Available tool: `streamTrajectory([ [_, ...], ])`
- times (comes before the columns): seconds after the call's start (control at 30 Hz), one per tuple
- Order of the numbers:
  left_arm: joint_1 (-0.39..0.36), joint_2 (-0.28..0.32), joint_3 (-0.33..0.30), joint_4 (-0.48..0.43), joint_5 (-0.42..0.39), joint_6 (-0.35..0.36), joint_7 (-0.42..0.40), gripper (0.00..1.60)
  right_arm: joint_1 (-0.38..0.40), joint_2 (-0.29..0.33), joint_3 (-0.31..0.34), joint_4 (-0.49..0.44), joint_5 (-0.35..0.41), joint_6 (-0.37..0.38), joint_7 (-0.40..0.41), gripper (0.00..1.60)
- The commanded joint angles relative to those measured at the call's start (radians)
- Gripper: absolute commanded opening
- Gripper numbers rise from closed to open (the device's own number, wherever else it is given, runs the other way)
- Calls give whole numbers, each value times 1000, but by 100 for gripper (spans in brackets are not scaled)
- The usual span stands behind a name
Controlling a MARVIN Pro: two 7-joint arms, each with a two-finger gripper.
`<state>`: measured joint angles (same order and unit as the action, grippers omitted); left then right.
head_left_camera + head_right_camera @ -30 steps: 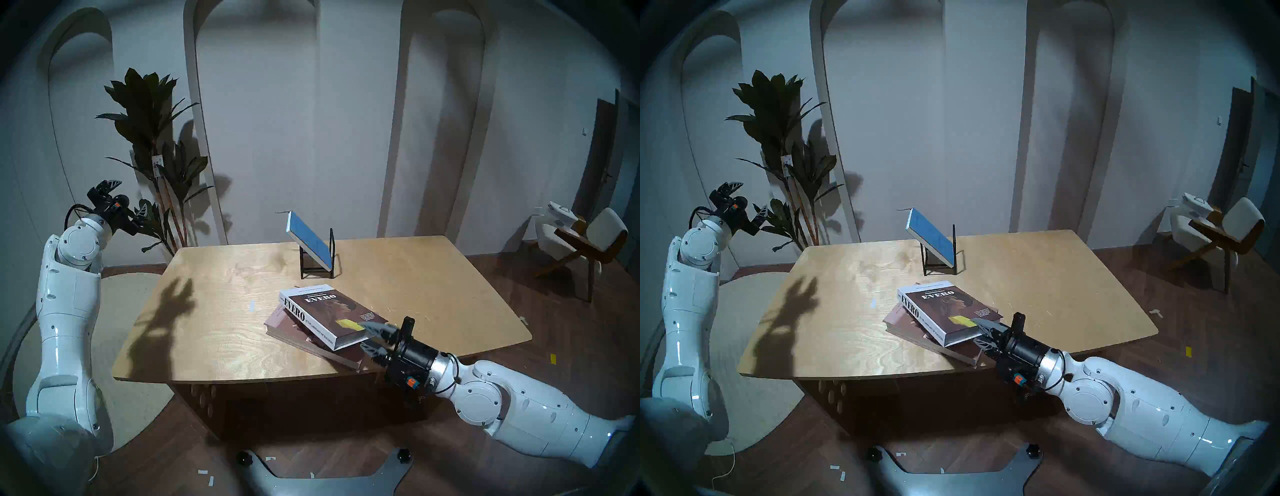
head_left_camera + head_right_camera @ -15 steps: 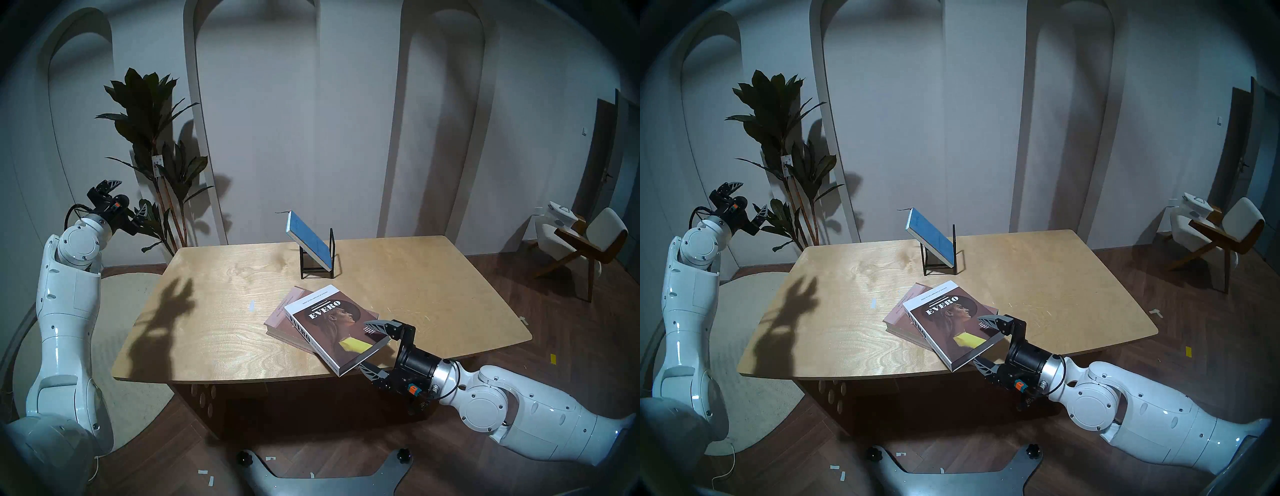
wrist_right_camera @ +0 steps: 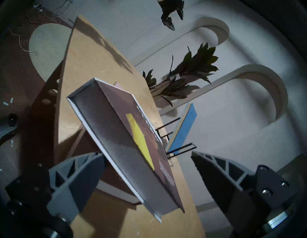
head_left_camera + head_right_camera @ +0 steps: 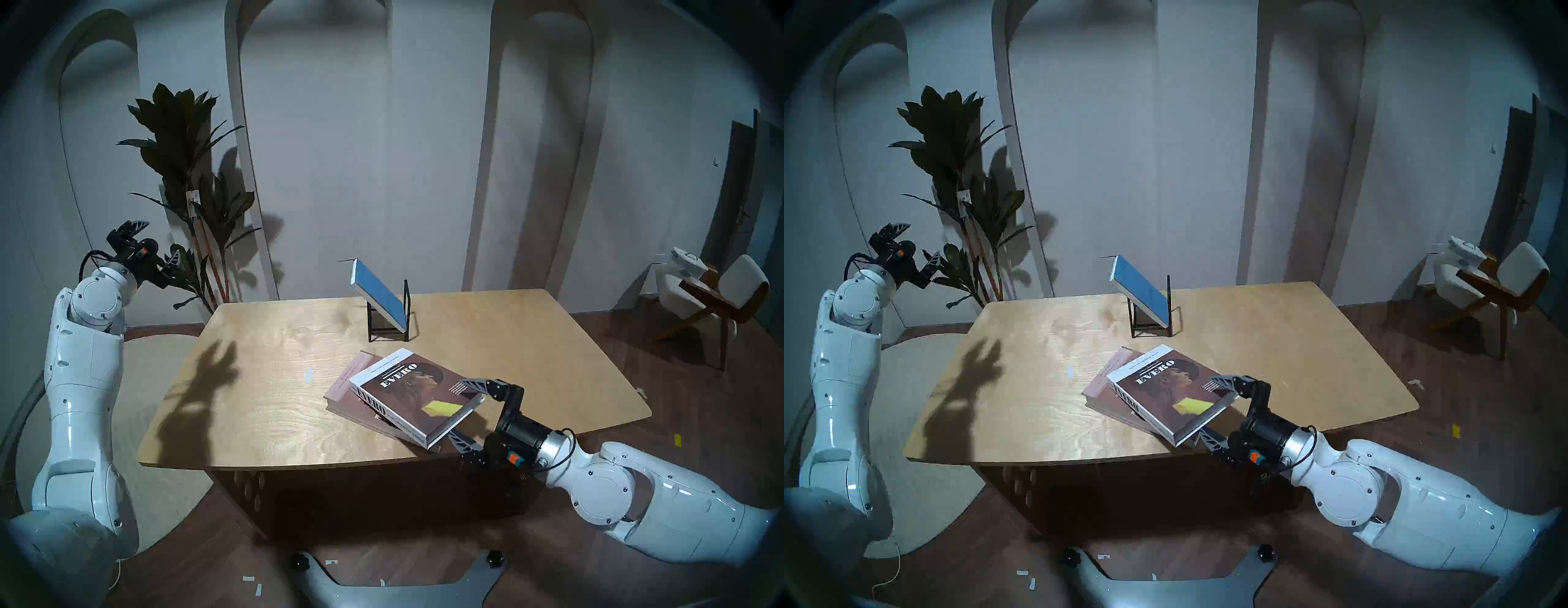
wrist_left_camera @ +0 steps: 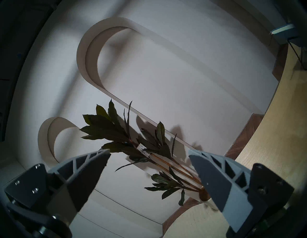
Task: Stack the books into one stack
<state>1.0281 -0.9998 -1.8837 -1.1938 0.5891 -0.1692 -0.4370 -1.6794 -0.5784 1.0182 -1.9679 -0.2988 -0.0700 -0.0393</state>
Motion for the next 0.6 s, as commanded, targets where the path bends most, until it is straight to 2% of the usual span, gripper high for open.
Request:
streamTrajectory([
  [0.0,-24,6,-2,-21,-2,0,4,160,12,6,6,-7,18,16,28,160],
  [0.03,-24,6,-2,-21,-2,0,4,160,12,6,6,-7,18,16,28,160],
  [0.13,-24,6,-2,-21,-2,-1,4,160,2,69,-2,-42,38,22,109,160],
  [0.17,-24,6,-2,-21,-2,-1,4,160,2,69,-2,-42,38,22,109,160],
  [0.27,-24,6,-2,-21,-2,-1,4,160,-1,111,-3,-74,94,44,161,160],
  [0.3,-24,7,-2,-20,-2,-2,4,160,-3,105,8,-84,215,90,212,160],
  [0.33,-23,7,-2,-19,-2,-3,4,160,-6,58,24,-66,252,112,232,160],
  [0.4,-22,7,-2,-18,-2,-3,4,160,4,49,31,-65,263,122,244,160],
  [0.57,-21,7,-2,-17,-2,-3,4,160,45,39,67,-67,393,218,355,160],
])
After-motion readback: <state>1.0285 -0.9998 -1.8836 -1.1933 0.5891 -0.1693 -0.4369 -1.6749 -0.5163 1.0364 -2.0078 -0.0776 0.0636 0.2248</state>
